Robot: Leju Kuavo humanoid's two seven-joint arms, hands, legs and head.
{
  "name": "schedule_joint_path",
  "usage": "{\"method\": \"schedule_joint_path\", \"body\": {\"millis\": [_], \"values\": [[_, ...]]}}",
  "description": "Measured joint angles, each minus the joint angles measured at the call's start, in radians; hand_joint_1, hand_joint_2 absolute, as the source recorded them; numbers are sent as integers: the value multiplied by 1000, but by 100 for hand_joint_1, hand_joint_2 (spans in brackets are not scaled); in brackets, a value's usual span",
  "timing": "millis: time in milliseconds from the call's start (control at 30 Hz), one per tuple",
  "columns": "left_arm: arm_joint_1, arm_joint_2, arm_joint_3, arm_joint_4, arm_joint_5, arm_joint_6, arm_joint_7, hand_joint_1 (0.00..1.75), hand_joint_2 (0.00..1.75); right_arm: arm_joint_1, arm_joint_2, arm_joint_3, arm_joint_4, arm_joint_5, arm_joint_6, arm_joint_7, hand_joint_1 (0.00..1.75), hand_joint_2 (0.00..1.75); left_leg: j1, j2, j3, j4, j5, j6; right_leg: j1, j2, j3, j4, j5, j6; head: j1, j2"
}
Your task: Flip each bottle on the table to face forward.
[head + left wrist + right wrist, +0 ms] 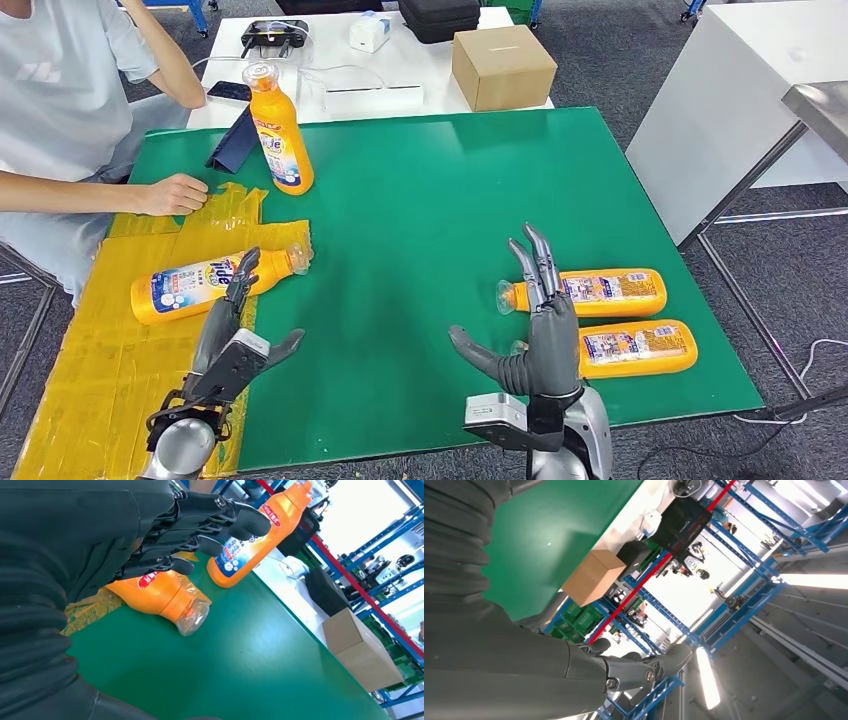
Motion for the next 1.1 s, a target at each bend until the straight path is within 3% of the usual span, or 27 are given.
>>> {"method": "schedule_joint_path", "body": {"millis": [167, 267, 400, 767, 1100], "values": [[24, -4, 13, -33, 84, -60, -20, 0, 175, 0, -19, -17, 9, 154, 12, 114, 0, 175, 0, 0, 0, 0, 0, 0, 0, 0, 0, 0, 0, 0, 0, 0], [55, -12, 23, -79, 139, -97, -34, 0, 175, 0, -57, -57, 23, 283, 47, 201, 0, 175, 0, 0, 0, 0, 0, 0, 0, 0, 0, 0, 0, 0, 0, 0], [74, -20, 27, -119, 161, -129, -39, 0, 175, -8, -120, -125, 59, 360, 123, 255, 0, 175, -1, -1, -1, 0, 0, 0, -1, 0, 0, 0, 0, 1, 0, 0], [75, -44, 23, -127, 207, -159, -54, 0, 175, -118, -260, -264, 239, 359, 238, 262, 0, 175, -1, -1, -1, 0, 1, 2, -2, 0, 1, 0, 1, 2, 0, 0], [57, -53, 23, -98, 230, -162, -47, 0, 175, -196, -307, -286, 353, 379, 256, 249, 0, 175, -1, -1, -1, 0, 1, 2, -1, 0, 0, 0, 1, 2, 0, 0]]}}
